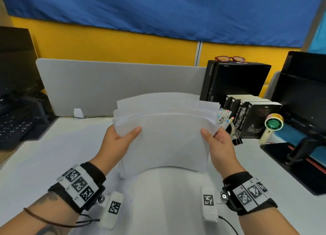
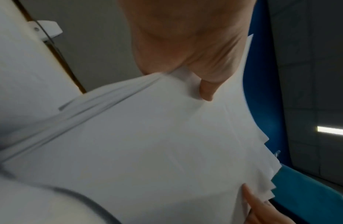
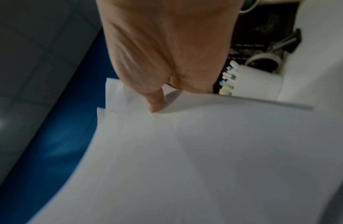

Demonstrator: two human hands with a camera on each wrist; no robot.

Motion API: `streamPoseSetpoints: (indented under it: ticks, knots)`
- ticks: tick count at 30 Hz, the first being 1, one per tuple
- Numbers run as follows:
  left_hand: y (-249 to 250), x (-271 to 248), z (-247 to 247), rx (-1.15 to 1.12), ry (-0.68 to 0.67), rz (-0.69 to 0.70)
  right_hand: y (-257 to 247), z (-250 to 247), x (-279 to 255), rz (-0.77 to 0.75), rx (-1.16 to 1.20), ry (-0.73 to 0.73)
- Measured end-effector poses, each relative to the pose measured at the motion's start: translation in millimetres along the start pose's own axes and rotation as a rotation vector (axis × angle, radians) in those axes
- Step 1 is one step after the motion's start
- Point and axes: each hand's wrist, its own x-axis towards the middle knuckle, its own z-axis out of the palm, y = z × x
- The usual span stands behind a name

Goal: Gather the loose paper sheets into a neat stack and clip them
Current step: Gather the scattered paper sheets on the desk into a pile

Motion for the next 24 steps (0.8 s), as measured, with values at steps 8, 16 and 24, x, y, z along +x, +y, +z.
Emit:
streamPoseSetpoints:
  ticks: [8,16,24]
  knots:
    - [-3.4,4.4,-4.5,0.021,-0.064,-0.112,-36.2,14.8,1.0,-0.538,-0.683,0.170]
    - [-15.4,-0.1,1.5,0.009,-0.077,-0.121,-101.3,102.1,19.5,-0.900,-1.339,-0.417]
    - [-18.6,-3.0,-10.4,-0.064,0.011,-0.149,-127.3,96.1,33.5,-0.594,-1.169,-0.532]
